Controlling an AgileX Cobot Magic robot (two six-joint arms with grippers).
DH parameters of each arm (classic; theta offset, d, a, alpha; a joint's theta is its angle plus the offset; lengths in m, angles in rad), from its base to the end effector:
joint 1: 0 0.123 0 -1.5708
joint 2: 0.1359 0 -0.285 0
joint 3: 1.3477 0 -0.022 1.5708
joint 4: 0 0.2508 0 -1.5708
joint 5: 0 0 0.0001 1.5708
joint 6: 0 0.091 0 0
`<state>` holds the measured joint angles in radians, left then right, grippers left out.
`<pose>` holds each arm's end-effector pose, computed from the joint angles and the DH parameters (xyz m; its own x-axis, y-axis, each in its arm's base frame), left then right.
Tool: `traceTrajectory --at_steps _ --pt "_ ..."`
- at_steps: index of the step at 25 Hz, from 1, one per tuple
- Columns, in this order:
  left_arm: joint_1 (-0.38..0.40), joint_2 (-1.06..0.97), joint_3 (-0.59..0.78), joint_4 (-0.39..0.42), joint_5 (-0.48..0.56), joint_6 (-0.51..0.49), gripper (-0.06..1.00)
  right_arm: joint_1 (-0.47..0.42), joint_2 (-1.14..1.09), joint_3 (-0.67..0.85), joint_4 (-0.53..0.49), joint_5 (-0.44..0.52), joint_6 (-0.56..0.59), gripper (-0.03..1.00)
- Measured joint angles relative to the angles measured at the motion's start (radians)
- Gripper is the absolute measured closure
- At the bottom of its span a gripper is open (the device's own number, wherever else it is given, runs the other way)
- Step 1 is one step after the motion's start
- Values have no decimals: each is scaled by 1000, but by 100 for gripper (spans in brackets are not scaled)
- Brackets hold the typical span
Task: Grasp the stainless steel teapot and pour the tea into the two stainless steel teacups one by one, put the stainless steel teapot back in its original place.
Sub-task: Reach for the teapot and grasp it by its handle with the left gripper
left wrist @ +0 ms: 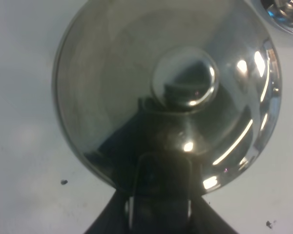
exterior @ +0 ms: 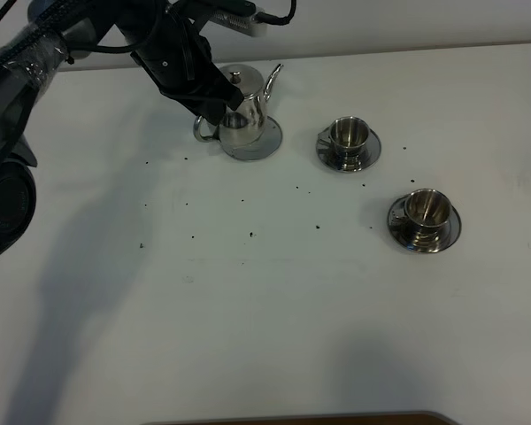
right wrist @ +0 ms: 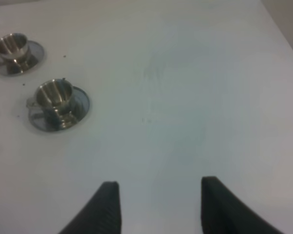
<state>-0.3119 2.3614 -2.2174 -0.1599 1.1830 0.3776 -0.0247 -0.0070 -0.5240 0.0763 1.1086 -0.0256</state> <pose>0.4804 -0.1690 0.2169 -0.7451 0.5639 -0.3562 0.6122 0.7902 -0.0297 -0.0108 0.0065 0.2802 -0.4701 0.0201 -0.8824 -0.0316 0.9987 0.0395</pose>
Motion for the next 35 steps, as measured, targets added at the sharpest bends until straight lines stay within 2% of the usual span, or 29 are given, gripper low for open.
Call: traceTrajectory --at_steps 23,35 --pt "0 29 -4 0 7 -4 69 0 0 0 0 0 0 58" --pt "0 34 -4 -4 -91 -2 69 0 0 0 0 0 0 58"
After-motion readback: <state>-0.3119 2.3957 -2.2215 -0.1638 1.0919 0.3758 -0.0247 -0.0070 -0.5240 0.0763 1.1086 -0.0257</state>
